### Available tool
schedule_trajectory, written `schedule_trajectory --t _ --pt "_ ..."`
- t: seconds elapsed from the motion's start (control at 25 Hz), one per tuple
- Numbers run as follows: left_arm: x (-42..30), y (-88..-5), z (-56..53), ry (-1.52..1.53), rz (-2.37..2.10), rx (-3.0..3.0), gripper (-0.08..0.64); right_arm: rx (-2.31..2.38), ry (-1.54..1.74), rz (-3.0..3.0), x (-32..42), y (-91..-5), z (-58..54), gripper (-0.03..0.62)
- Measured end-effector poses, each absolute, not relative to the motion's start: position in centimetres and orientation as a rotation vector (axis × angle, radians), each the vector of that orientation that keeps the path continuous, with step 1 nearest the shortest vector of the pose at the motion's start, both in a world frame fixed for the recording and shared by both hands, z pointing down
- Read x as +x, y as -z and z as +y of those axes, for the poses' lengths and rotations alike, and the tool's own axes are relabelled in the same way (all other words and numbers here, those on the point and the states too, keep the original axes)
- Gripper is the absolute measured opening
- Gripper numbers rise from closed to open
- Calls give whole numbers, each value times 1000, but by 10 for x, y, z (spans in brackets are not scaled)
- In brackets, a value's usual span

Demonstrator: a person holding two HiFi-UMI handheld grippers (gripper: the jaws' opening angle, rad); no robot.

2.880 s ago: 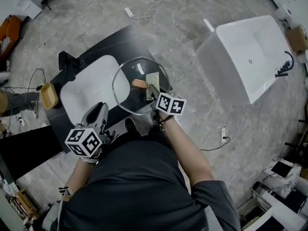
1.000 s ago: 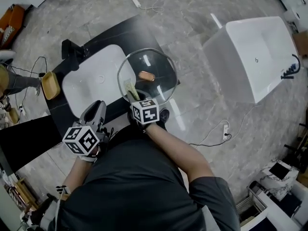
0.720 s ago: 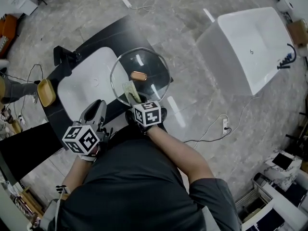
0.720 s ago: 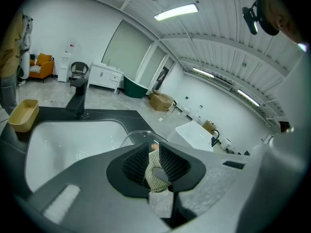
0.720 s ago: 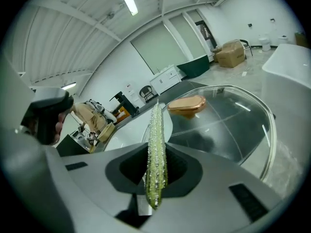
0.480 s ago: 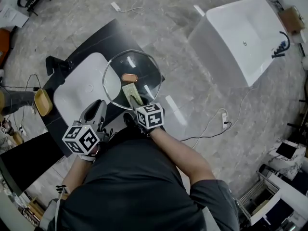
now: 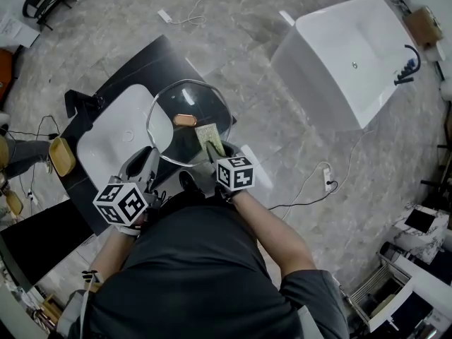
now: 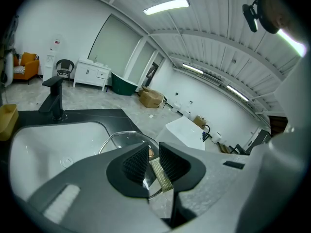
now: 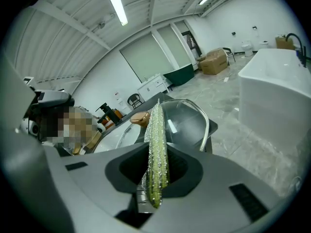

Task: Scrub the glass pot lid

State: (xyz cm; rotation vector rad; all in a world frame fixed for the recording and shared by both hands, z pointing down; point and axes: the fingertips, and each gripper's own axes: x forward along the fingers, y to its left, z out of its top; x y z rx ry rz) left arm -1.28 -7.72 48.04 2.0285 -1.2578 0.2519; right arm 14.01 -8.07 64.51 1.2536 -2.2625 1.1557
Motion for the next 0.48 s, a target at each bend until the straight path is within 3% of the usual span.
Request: schedule_trajectory --t 0.48 --pt "-57 -475 -77 -105 -1373 1906 69 1518 -1272 -2048 226 -643 -118 55"
